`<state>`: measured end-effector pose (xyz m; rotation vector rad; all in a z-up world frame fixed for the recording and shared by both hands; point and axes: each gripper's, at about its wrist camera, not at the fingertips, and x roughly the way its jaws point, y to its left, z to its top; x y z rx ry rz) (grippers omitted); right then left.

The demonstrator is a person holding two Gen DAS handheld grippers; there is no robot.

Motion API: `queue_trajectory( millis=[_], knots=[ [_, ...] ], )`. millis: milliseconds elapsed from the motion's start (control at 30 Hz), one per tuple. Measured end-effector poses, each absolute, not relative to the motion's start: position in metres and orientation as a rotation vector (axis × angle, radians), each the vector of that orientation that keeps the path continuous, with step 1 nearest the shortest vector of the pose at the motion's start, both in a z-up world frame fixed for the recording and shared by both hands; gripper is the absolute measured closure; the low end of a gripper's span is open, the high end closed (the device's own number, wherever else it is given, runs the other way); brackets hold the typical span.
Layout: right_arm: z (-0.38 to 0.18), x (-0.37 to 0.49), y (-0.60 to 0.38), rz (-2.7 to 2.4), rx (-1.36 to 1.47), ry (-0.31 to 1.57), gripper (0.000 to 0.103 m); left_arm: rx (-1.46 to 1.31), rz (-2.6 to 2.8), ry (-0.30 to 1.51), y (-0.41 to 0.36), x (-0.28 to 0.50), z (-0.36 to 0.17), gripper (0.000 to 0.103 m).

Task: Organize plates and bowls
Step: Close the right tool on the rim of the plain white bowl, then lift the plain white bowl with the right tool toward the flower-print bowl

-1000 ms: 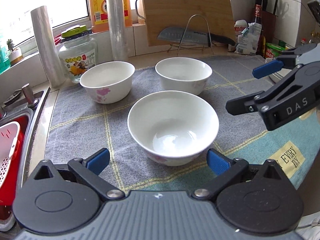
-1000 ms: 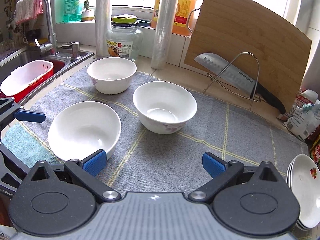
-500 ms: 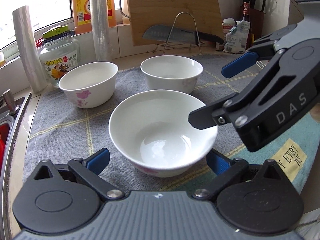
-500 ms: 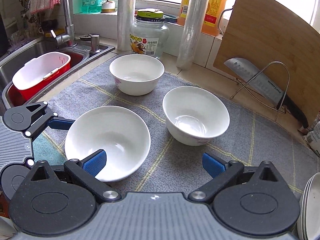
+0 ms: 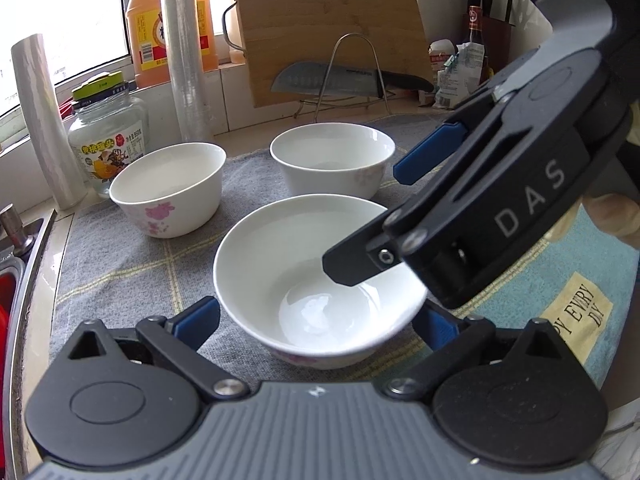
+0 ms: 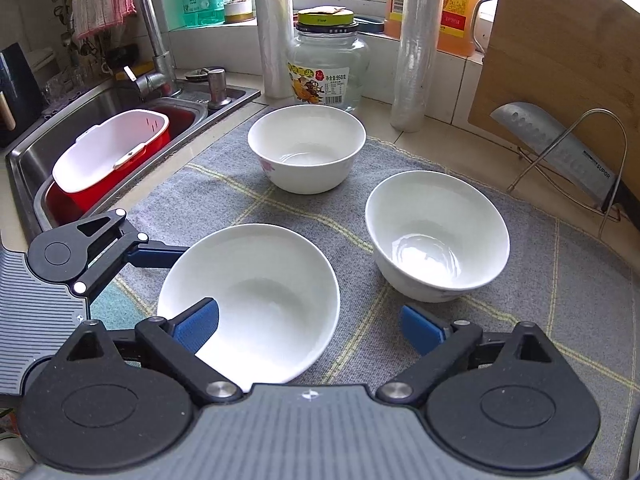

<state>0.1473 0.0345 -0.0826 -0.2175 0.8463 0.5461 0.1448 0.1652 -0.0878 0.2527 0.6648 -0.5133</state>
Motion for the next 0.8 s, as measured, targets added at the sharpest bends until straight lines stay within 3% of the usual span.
queue_trajectory(
  millis=[133, 400, 800],
  knots=[
    [-0.084, 0.151, 0.037, 0.565, -0.208, 0.855, 0.007, 0.243, -0.515, 0.662, 0.167, 0.143, -0.088, 0.002],
    [-0.087, 0.158, 0.041, 0.611, -0.181, 0.891, 0.022, 0.228, -0.520, 0.653, 0.168, 0.143, -0.087, 0.005],
    [-0.089, 0.169, 0.044, 0.644, -0.146, 0.916, 0.030, 0.249, -0.542, 0.643, 0.167, 0.140, -0.084, 0.008]
  ],
)
